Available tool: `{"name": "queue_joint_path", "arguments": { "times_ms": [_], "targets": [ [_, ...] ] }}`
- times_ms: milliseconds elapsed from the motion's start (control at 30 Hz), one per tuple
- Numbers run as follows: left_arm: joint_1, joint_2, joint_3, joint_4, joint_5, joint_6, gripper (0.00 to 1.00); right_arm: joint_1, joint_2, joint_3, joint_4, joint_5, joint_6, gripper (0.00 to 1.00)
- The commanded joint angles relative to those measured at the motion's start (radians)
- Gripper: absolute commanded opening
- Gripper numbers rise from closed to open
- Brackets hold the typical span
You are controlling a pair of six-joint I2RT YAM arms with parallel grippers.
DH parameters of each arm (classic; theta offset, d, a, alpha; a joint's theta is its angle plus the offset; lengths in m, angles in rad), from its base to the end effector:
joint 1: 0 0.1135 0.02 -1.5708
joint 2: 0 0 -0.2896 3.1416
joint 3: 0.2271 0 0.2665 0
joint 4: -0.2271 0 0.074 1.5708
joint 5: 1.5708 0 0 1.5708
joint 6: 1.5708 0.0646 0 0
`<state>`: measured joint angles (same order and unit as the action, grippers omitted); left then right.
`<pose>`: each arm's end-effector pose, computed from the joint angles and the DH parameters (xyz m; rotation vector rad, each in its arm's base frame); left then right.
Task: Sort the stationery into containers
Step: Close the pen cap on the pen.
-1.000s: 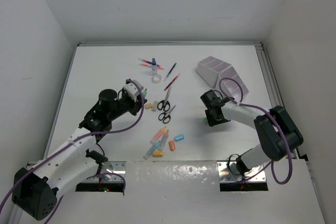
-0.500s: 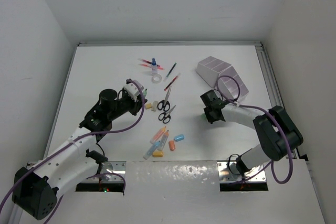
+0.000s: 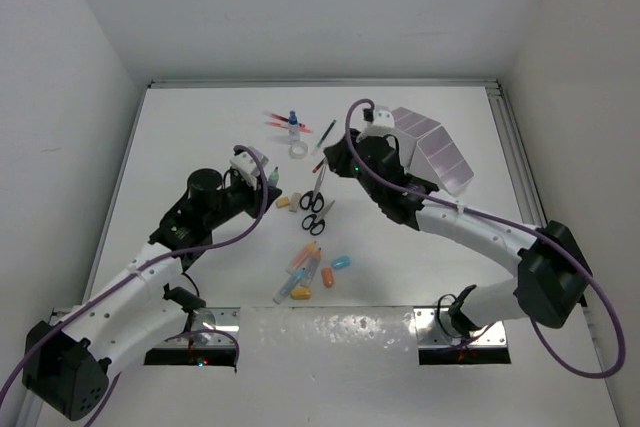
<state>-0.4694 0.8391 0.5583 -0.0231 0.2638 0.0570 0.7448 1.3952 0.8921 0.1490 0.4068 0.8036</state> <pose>0.1910 -0.1158 0.2739 0.6692 1.7762 -0.5294 0.2753 0.2190 0.2798 0.3339 1.9211 0.6552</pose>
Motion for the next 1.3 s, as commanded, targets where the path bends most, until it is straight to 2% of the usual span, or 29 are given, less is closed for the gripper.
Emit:
{"name": "queue_joint_path", "arguments": {
  "times_ms": [0,200,467,833,1267],
  "targets": [
    [-0.003,-0.020,0.070,-0.020,-0.009,-0.152,0.00,0.083,-0.019,0.070,0.238,-0.019,-0.262,0.00],
    [-0.005,-0.029,0.098,-0.025,-0.006,-0.169,0.00,0.159,0.011,0.133,0.408,-0.109,-0.310,0.00],
    [-0.003,-0.025,0.106,0.006,0.014,-0.126,0.00,0.206,0.037,0.142,0.492,-0.155,-0.320,0.00],
    [-0.006,0.009,0.095,0.138,0.034,-0.123,0.00,0.212,0.073,0.139,0.547,-0.154,-0.310,0.00],
    [-0.003,0.008,0.086,0.172,-0.009,-0.118,0.00,0.220,0.082,0.093,0.555,-0.137,-0.268,0.00]
  ]
}}
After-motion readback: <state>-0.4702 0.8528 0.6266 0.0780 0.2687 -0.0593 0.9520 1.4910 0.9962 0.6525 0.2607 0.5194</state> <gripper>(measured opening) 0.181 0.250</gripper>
